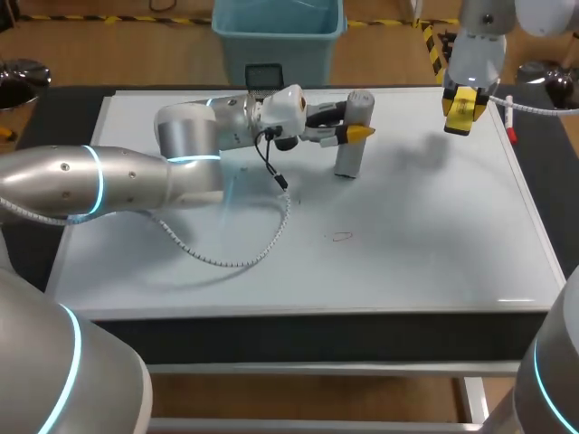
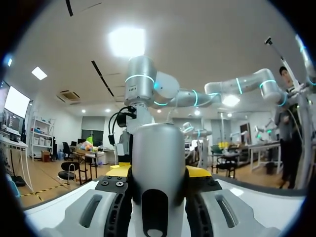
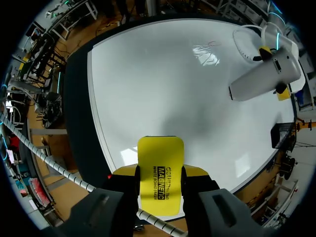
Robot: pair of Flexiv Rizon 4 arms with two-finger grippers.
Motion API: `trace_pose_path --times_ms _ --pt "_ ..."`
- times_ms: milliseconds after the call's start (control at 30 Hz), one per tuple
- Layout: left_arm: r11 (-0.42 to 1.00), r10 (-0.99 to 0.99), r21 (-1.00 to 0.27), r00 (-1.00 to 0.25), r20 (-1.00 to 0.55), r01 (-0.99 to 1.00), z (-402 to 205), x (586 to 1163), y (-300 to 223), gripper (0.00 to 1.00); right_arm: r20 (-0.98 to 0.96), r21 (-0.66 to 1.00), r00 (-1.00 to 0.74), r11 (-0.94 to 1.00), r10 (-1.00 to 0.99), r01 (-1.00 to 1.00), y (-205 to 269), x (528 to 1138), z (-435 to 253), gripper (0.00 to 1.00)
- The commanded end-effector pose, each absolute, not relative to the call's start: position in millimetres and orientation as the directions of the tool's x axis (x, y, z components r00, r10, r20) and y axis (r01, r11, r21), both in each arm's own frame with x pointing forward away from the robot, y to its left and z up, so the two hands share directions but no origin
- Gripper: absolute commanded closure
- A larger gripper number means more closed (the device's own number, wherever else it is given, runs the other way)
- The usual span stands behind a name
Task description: Pick up the inspection probe, press it on each red-marked spot on the whiteboard one by one, put down the probe, pick up the eraser, and wipe off all the red marks.
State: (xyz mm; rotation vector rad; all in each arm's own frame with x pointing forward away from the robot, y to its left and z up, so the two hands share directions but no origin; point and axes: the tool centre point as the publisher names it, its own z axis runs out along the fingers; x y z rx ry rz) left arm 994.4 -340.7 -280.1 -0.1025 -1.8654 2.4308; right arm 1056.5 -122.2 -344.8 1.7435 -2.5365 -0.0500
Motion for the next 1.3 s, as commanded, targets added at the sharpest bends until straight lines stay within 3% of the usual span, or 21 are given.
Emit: trace_pose_path --times_ms 33,433,967,1300 --pt "-0.248 0.116 -0.968 -0.993 -0.003 -0.026 -287 995 -339 1.0 0.035 0.062 -0.355 0.356 -0.934 -0.932 -123 1057 -344 1.0" --pt "-0.156 0.123 -0.988 -0.992 -0.007 -0.012 -288 987 -331 1.0 0.035 0.062 -0.355 0.356 -0.934 -0.932 -123 1057 -344 1.0" --pt "-0.161 0.127 -0.987 -0.992 -0.018 -0.003 -284 991 -330 1.0 0.035 0.062 -0.355 0.356 -0.934 -0.932 -123 1057 -344 1.0" --pt "-0.217 0.117 -0.975 -0.99 -0.082 0.055 -249 990 -322 1.0 0.035 0.062 -0.355 0.356 -0.934 -0.932 -123 1057 -344 1.0"
